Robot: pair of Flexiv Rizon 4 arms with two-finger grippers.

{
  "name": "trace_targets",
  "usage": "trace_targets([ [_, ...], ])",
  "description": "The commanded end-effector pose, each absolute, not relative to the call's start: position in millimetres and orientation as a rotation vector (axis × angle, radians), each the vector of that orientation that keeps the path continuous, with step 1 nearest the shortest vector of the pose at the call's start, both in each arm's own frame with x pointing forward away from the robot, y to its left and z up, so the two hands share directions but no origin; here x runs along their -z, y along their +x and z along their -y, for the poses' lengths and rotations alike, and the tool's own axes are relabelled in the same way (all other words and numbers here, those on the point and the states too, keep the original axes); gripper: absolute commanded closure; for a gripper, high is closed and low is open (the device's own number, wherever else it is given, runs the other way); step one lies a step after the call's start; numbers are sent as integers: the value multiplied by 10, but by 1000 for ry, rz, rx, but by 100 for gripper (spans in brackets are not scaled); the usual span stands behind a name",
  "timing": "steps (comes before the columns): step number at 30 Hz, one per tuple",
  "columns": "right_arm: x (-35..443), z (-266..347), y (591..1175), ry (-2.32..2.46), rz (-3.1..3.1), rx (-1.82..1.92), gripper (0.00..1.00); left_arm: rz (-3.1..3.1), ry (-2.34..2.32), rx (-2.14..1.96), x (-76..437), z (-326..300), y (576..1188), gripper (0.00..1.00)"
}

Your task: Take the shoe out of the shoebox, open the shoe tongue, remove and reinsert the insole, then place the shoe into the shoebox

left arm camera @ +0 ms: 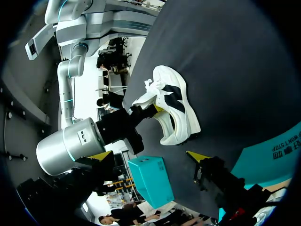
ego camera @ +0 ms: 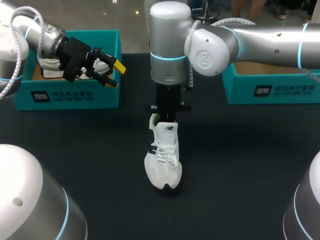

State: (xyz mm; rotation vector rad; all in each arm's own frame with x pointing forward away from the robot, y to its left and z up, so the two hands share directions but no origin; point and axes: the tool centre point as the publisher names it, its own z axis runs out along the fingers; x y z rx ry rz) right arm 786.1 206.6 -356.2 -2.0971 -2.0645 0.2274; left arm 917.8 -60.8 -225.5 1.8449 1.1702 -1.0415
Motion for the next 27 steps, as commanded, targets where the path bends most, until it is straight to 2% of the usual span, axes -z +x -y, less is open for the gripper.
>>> trace_targets([
  [1, 3551, -2091, 7883, -2100, 2063, -248, 0, -1170, 1847, 1040, 2256, 604, 9177, 0],
  [27, 3447, -2106, 7852, -2118, 2070, -264, 0, -1170, 1847, 1040, 2256, 604, 9177, 0],
])
